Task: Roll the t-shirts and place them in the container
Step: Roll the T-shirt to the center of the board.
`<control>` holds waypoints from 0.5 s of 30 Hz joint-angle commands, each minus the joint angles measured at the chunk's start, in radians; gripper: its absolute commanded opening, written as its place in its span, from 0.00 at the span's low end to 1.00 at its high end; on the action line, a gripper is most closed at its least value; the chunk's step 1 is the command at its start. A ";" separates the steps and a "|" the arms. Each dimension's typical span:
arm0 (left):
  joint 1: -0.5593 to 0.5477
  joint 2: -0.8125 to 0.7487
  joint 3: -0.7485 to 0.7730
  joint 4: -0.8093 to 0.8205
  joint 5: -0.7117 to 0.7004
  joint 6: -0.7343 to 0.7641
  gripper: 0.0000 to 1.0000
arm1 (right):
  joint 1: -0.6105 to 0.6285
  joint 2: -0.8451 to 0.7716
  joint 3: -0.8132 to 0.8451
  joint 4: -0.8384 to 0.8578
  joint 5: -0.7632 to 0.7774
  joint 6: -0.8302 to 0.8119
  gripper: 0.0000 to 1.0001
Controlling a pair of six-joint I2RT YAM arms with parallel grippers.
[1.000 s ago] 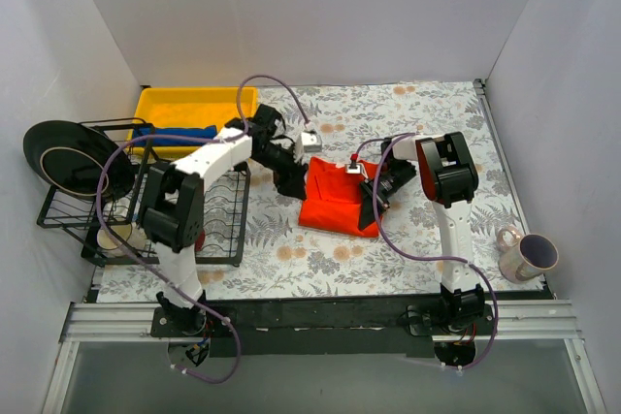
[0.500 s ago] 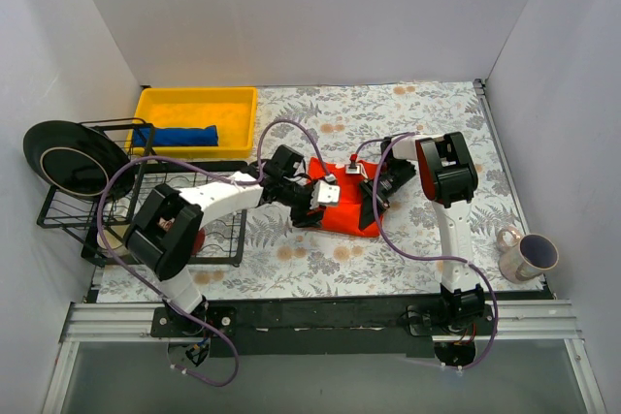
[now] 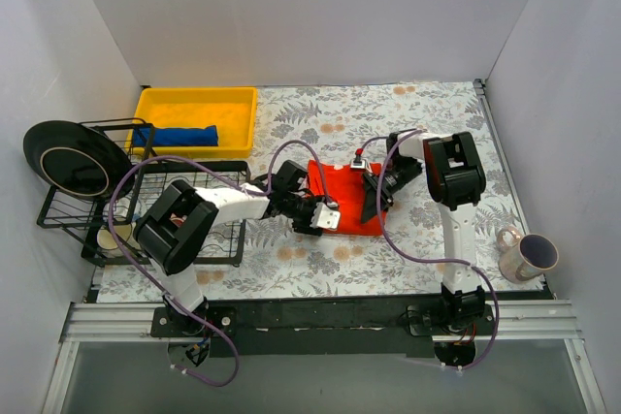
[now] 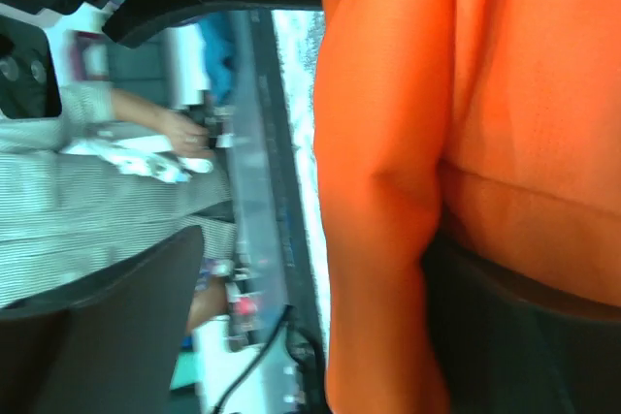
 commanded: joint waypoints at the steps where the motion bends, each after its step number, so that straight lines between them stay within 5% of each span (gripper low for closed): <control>1: -0.022 0.053 -0.065 -0.158 -0.127 0.089 0.48 | -0.039 -0.051 -0.011 0.273 0.165 -0.053 0.99; 9: -0.008 0.093 0.019 -0.241 -0.072 0.000 0.40 | -0.115 -0.376 -0.056 0.333 0.278 -0.032 0.98; 13: 0.037 0.131 0.110 -0.309 0.008 -0.071 0.39 | -0.126 -0.702 -0.264 0.601 0.366 0.066 0.99; 15: 0.058 0.162 0.165 -0.354 0.086 -0.106 0.40 | -0.120 -0.872 -0.412 0.903 0.424 0.085 0.99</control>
